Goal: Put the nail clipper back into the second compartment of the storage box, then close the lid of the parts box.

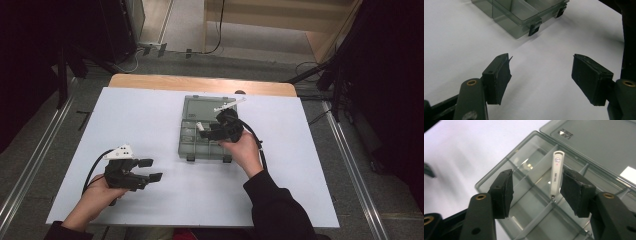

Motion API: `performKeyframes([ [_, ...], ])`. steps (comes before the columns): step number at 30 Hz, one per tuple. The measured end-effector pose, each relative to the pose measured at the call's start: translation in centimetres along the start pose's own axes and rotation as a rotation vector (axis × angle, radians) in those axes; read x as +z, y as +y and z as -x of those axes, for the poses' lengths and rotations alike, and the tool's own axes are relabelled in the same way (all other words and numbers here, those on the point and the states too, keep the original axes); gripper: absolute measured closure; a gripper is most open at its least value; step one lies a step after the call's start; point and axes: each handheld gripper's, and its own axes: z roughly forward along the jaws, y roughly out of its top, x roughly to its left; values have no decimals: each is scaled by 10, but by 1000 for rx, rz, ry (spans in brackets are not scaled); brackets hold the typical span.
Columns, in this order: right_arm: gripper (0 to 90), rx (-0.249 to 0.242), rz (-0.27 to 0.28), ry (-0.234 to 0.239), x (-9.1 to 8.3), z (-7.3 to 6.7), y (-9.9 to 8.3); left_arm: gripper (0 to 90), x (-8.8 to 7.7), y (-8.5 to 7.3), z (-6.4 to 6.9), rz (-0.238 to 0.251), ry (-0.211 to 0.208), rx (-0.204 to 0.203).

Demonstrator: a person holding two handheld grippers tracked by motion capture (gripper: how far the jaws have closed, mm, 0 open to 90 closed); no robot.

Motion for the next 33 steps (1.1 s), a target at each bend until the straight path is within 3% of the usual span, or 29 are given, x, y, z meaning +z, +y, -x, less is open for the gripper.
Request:
performKeyframes([
  [6,404,-63,27,50,-12,-2,-11,305,4,5,0,-11,11,-7],
  [13,358,-46,54,88,-19,4,-23,305,12,12,-4,-25,6,-5],
  [33,318,5,88,61,-46,21,-51,283,28,30,-17,-31,-9,-40],
])
